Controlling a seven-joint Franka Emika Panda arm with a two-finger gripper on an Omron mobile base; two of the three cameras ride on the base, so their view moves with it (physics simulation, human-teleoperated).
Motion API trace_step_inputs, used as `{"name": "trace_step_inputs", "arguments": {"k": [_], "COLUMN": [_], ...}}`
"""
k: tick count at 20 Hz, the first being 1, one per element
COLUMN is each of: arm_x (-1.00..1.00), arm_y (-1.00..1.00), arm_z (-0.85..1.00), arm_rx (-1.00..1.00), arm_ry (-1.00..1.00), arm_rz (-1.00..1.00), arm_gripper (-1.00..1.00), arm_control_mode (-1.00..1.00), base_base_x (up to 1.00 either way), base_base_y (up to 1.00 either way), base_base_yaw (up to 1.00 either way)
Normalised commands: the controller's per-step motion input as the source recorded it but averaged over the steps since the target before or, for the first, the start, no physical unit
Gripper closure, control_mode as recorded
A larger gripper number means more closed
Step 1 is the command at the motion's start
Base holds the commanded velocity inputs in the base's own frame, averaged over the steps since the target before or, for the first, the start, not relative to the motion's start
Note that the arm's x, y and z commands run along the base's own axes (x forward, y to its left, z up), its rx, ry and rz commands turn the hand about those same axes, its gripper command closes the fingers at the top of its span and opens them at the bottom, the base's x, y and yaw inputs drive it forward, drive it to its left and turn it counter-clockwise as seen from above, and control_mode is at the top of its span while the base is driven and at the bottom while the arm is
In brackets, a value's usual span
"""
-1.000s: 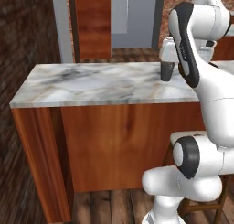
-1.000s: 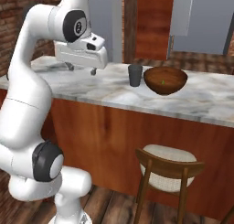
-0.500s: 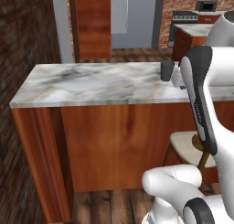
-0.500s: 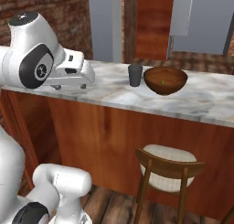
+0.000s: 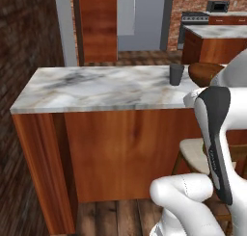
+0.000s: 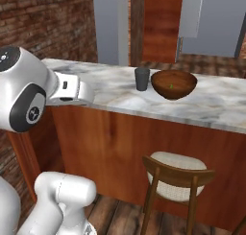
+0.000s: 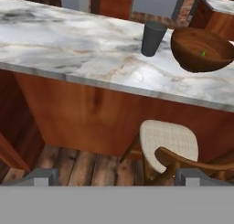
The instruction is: There is a bowl on the dining counter. Grab a lemon wedge from the fridge and place it in the bowl. Then get the liquor bottle and glass cup from the cabinet and place them next to the bowl.
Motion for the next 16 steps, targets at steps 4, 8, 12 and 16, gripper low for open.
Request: {"name": "trace_step_inputs", "arguments": {"k": [4,8,12,16], "arm_x": [0.00,0.00,0.00,0.00], "arm_y": [0.03,0.00,0.00,0.00], "arm_z": [0.00,0.00,0.00,0.00], "arm_rx": [0.00,0.00,0.00,0.00], "arm_ry": [0.05,0.01,0.00,0.00], "arm_rz": [-0.02,-0.01,0.00,0.00], "arm_gripper": [-1.00,-1.00,-1.00,-1.00], "arm_control_mode": [-1.00,1.00,1.00,1.00], "base_base_x": [0.00,0.00,-0.66,-1.00], "base_base_y": [0.00,0.00,0.00,-0.04], "base_base_yaw": [0.00,0.00,0.00,-0.08]}}
